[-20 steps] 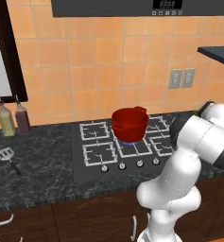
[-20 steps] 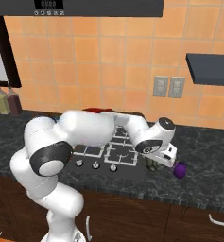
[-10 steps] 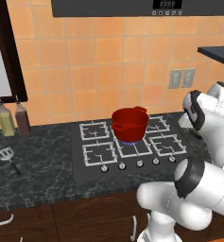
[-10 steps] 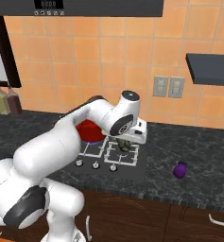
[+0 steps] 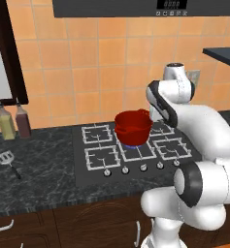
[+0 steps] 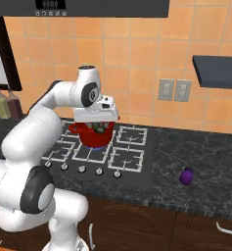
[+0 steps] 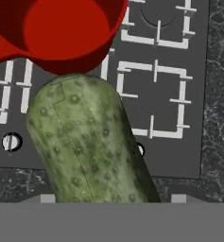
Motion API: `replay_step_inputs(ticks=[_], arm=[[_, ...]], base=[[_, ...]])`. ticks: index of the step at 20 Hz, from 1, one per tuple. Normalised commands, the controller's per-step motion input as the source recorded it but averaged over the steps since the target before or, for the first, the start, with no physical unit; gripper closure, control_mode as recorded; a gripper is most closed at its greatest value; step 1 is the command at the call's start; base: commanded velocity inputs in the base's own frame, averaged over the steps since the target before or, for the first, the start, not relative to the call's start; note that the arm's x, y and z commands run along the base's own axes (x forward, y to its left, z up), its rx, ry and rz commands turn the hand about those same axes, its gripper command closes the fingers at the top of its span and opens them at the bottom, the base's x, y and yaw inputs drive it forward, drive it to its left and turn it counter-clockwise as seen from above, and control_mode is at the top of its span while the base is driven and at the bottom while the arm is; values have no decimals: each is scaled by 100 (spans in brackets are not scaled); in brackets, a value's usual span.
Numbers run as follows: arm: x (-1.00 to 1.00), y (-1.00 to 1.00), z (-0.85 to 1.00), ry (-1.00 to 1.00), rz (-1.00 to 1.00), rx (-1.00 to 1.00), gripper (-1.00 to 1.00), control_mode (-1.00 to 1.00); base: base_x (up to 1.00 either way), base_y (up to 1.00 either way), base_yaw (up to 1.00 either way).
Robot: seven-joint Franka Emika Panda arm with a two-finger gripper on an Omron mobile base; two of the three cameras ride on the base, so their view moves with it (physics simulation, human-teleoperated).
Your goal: Put the cucumber and eggplant in the pot. Retrieve the spatula and lightly stir the vegetables in the pot.
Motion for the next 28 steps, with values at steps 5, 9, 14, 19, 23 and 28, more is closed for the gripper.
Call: replay_step_inputs(ticks=[5, 9, 14, 19, 23, 28], arm=[[82, 81, 0, 31, 4, -29, 100, -100], [85, 23, -35, 28, 3, -32, 100, -100], [71, 0, -49, 21, 3, -22, 100, -100], [55, -13, -25, 7, 0, -3, 100, -100], [49, -31, -46, 4, 0, 0, 100, -100], [36, -16, -44, 1, 0, 0, 100, -100]], base=[[0, 0, 0], [0, 0, 0], [0, 0, 0], [0, 0, 0], [0, 0, 0], [0, 0, 0]])
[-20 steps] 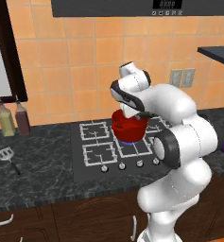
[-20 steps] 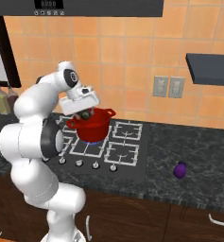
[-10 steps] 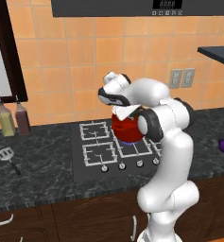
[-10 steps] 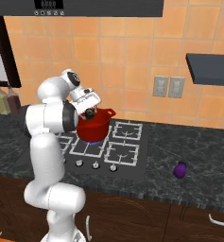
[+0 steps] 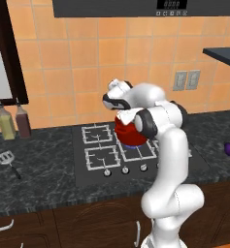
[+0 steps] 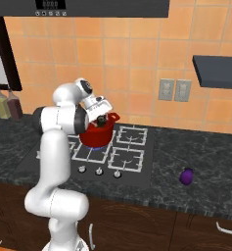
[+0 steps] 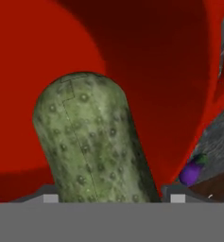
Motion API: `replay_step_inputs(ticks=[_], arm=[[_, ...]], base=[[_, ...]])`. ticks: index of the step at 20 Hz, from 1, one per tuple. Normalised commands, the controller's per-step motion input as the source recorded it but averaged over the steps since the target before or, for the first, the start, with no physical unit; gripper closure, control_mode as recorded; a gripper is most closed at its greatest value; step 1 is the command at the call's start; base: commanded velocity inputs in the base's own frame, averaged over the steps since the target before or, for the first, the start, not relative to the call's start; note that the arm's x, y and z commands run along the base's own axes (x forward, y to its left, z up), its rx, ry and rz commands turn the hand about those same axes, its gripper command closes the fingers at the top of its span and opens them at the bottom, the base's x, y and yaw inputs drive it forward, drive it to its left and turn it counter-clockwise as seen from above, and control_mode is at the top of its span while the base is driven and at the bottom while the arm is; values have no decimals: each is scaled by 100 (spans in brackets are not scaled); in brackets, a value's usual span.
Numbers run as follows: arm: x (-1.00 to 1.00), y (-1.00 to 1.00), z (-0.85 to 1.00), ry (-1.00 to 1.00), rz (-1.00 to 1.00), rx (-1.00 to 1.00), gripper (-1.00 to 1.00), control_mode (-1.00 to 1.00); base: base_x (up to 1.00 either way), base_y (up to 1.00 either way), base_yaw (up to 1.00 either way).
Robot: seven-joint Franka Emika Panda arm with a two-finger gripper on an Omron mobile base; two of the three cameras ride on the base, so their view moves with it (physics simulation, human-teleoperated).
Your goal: Put the cucumber and eggplant in the pot. Retrieve the spatula and lightly stir the vegetables in the pot.
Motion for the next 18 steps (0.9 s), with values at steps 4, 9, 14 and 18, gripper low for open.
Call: replay_step_inputs(ticks=[4, 9, 14, 18], arm=[[4, -13, -24, 0, 1, 2, -100, -100], [-4, -12, -3, 0, 0, 8, -100, -100], [-36, -12, 37, -2, 0, 17, -100, -100], [-46, -6, 35, -3, 0, 14, -100, -100]], base=[[0, 0, 0], [0, 0, 0], [0, 0, 0], [0, 0, 0]])
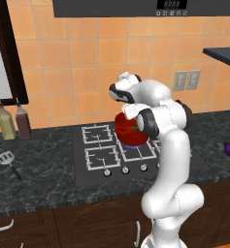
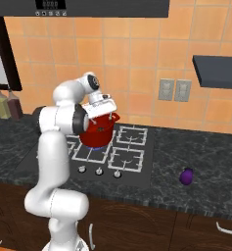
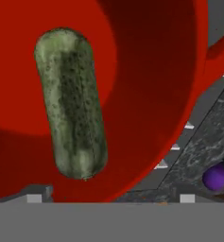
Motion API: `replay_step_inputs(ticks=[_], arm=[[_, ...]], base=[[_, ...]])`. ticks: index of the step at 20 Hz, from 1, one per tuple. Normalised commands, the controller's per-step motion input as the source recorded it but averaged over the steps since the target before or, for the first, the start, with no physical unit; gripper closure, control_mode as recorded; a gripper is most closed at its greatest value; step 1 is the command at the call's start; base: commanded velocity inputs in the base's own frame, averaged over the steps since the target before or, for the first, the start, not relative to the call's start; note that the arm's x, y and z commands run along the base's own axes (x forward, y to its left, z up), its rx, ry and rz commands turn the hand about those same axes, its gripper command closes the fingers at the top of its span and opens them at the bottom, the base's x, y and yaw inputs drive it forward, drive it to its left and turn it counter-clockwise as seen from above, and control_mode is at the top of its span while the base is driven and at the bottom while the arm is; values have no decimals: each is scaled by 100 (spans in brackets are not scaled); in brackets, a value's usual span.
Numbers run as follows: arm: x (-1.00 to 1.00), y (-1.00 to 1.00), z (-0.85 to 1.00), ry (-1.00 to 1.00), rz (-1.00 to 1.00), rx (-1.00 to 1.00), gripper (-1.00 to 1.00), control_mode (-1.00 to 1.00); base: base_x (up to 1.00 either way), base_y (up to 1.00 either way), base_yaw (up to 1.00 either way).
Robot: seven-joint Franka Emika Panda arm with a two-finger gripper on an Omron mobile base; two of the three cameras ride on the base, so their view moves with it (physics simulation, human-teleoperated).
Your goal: Put the cucumber and eggplant in the pot. Retrieve the spatula and lightly stir the vegetables in the pot.
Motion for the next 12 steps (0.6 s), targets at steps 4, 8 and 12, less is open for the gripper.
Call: replay_step_inputs(ticks=[4, 8, 12], arm=[[-96, -49, 26, -17, 3, 18, -100, -100], [-100, -95, -3, -25, 9, 13, -100, -100], [-100, -100, -2, -32, 7, 8, -100, -100]], base=[[0, 0, 0], [0, 0, 0], [0, 0, 0]])
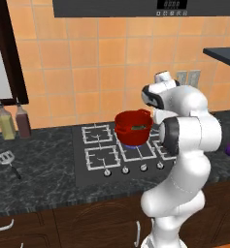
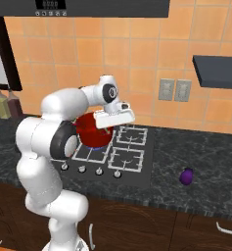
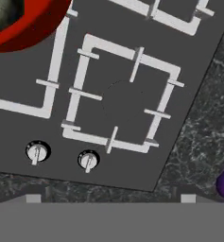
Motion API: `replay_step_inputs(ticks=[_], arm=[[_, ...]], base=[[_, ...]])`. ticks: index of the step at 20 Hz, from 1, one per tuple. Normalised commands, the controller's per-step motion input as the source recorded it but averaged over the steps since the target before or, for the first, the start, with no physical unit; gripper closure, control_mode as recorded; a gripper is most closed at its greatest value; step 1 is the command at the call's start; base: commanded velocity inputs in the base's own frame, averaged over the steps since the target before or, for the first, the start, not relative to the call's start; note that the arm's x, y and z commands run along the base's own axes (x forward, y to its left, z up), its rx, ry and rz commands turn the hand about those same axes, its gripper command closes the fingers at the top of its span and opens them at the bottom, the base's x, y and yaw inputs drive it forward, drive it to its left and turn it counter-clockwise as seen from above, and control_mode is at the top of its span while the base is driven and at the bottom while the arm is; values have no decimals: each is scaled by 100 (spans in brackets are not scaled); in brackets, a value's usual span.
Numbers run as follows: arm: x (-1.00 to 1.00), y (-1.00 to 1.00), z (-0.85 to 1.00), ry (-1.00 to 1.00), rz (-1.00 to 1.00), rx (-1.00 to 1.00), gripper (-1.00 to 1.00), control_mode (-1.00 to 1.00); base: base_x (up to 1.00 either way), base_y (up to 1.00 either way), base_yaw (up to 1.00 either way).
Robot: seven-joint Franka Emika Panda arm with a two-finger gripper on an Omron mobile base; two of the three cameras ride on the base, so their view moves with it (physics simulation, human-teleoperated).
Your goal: Put the cucumber and eggplant in the pot. Retrieve the spatula and lightly stir the vegetables in the pot.
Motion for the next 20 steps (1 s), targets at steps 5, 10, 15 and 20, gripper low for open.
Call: replay_step_inputs(ticks=[5, 10, 15, 20], arm=[[-80, -100, -7, -23, 2, 1, -100, -100], [-23, -100, -33, -6, 0, -1, -100, -100], [5, -100, -34, 0, -2, -3, -100, -100], [5, -100, -14, 0, -11, 1, -100, -100]], base=[[0, 0, 0], [0, 0, 0], [0, 0, 0], [0, 0, 0]])
